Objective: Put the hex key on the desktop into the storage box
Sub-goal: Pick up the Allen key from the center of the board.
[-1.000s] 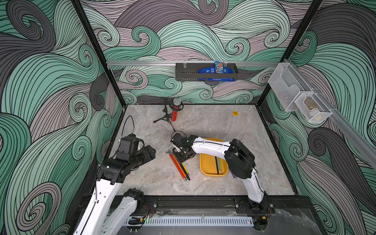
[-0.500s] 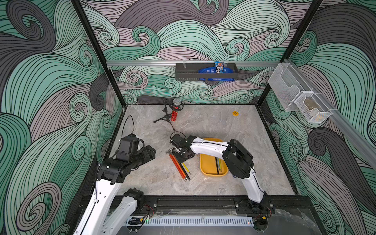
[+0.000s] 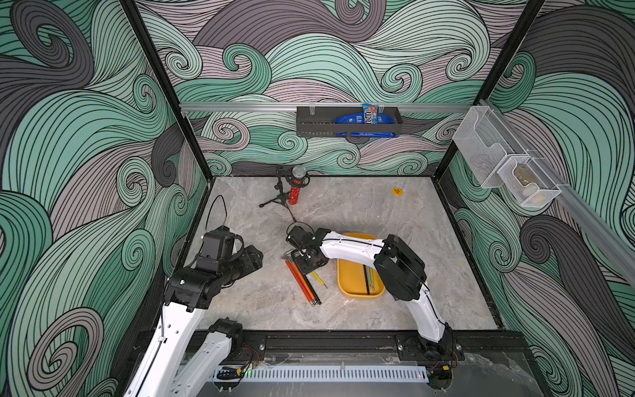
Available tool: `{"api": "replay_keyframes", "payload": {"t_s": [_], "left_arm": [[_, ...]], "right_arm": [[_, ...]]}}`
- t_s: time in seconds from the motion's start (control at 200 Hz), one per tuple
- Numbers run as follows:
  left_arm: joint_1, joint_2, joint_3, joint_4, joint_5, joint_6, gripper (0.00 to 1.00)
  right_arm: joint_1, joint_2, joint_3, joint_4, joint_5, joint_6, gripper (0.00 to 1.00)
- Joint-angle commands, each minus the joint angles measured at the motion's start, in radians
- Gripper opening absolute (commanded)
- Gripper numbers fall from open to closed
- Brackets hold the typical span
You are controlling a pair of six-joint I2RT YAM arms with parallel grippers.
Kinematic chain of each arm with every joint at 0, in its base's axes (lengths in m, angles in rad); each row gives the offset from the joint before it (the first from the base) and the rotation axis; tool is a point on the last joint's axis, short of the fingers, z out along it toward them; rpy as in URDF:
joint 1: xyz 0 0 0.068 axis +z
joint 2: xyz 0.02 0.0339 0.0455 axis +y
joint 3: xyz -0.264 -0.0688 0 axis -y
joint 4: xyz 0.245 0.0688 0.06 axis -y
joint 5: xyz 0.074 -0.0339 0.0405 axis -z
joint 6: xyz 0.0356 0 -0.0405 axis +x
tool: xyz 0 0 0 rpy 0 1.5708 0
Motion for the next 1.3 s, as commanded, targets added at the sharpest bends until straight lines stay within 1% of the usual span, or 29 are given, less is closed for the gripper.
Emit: {"api": "replay_keyframes", "payload": {"t_s": [0.0,0.1,0.23,0.335,0.53,0.916,1.296], "left_arm": [[-0.003,0.004,0.035,-0.004,-0.004,0.006,0.73],[-0.002,0.006,0.036,-0.007,-0.006,0.008,0.73],[-0.003,0.008,0.034,-0.003,-0.007,0.007,0.73],[-0.003,0.011,0.033,0.002,-0.006,0.007,0.73],[-0.003,0.014,0.028,0.01,-0.006,0.007,0.73],[-0.003,0.015,0.025,0.014,-0.004,0.003,0.73],[-0.003,0.008,0.011,0.02,0.002,0.001,0.73]], "right_arm": [[-0.005,0.082,-0.022,-0.026,0.006,-0.042,0.07],[-0.004,0.07,-0.032,-0.027,0.018,-0.069,0.0],[-0.005,0.038,-0.048,-0.028,0.028,-0.071,0.0],[-0.013,0.003,-0.063,-0.028,0.033,-0.026,0.0],[-0.044,-0.056,-0.096,-0.028,0.009,0.043,0.0],[-0.097,-0.149,-0.126,-0.031,-0.06,0.119,0.0],[-0.135,-0.245,-0.09,-0.031,-0.054,0.154,0.0]]}}
